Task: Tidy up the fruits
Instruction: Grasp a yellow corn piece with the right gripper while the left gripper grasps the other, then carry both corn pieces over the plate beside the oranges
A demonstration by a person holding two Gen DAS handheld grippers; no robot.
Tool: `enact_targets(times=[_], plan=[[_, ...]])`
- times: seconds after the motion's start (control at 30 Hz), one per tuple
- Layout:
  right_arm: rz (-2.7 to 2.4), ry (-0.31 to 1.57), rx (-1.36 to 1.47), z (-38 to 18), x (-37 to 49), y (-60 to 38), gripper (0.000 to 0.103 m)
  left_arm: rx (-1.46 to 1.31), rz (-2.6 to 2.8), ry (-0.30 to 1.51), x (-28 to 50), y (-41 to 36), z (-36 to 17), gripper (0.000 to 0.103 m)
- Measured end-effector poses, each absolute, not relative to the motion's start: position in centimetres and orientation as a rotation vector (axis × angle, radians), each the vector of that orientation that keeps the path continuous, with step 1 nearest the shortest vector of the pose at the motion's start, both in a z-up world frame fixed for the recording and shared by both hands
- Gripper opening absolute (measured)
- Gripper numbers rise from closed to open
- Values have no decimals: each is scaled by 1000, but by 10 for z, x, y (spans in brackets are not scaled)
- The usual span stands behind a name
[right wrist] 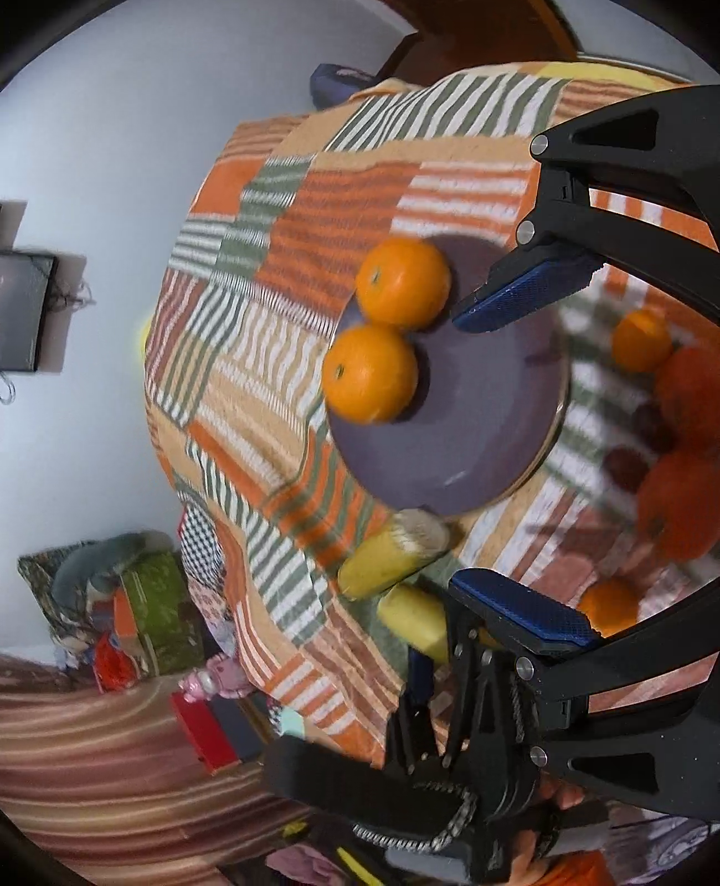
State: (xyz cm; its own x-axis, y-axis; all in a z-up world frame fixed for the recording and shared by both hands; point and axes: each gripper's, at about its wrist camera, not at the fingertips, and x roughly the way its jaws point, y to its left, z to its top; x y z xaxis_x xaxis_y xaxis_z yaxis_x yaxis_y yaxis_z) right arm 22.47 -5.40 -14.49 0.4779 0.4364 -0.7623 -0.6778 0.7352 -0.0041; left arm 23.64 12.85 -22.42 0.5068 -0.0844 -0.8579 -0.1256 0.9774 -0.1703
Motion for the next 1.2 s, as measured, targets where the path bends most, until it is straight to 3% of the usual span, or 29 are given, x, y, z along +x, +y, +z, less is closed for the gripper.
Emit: enact_targets(times=[0.27, 0.43, 0.83, 0.93, 1.2], plan=[[793, 905, -427, -169, 231, 15, 83, -237, 19, 1033, 218, 170, -226, 45], [832, 967, -509, -187, 237, 54, 58, -230, 2, 1023, 219, 168, -232, 44], [832, 1136, -542, -222, 263, 82, 55, -305, -48, 994, 217, 180, -236, 44], [806, 1128, -546, -222, 261, 83, 42, -311, -46, 991, 217, 181, -236, 43], [821, 1123, -392, -199, 259, 54, 38, -289, -27, 949, 208, 178, -213, 39]])
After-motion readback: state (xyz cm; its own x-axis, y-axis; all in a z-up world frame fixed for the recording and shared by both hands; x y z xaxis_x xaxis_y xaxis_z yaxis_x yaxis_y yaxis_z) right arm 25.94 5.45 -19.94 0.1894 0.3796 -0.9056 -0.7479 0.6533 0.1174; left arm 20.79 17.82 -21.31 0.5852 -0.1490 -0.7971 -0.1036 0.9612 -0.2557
